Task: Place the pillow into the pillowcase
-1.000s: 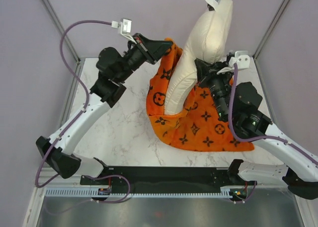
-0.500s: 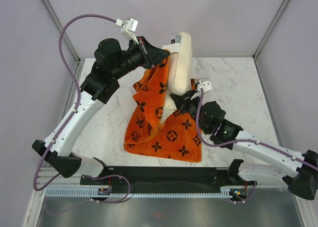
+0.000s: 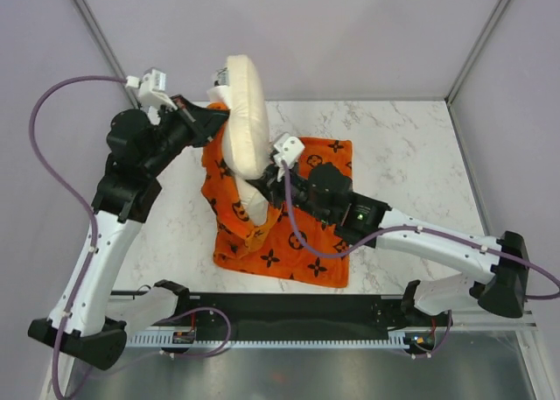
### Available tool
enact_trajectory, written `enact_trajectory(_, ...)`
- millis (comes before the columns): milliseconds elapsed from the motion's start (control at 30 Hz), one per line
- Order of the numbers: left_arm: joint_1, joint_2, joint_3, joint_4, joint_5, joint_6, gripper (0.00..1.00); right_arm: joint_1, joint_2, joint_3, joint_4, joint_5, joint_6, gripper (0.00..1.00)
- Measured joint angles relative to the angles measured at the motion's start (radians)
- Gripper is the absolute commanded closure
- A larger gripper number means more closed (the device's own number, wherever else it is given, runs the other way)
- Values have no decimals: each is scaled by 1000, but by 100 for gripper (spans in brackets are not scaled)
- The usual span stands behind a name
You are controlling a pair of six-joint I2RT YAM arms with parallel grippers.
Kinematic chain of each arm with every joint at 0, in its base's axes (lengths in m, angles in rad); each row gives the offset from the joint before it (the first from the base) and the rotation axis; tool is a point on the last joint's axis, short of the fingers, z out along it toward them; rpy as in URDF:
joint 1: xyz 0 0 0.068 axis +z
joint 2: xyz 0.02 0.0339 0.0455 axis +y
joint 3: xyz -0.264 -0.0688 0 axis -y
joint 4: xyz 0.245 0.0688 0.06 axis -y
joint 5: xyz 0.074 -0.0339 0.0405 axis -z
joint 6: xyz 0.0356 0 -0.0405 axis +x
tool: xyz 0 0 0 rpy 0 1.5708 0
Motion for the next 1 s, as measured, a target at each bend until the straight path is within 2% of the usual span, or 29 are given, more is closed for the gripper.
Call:
enact_trajectory(167, 252, -182, -227, 32, 6, -3, 98, 73, 193, 214, -105, -31, -101, 95)
enact_trajectory(300, 432, -280, -487, 66, 6, -42, 98, 120, 305, 324, -162, -79, -146, 93)
enact_trajectory(333, 459, -291, -561, 72, 5, -61, 98, 129, 323, 349, -182, -93, -156, 90)
enact_trajectory(367, 478, -296, -616, 65, 4, -74, 98, 139, 344, 383, -212, -110, -167, 77)
enact_trajectory(467, 504, -323, -791, 61, 1, -122, 98, 172, 395, 462, -312, -140, -198, 53)
enact_trajectory(533, 508, -361, -867, 58, -5, -144, 98, 189, 403, 472, -363, -157, -211, 48)
enact_trajectory(633, 506, -406, -893, 60, -31, -151, 98, 206, 394, 472, -425, -159, -205, 38)
enact_trajectory(700, 506, -422, -892, 61, -53, -151, 98, 209, 372, 471, -463, -164, -196, 22)
enact_trajectory(767, 506, -428, -892, 62, -67, -151, 98, 209, 335, 471, -491, -177, -180, 12)
enact_trajectory(1000, 506, -414, -892, 64, -89, -151, 98, 215, 146, 470, -514, -195, -124, 8)
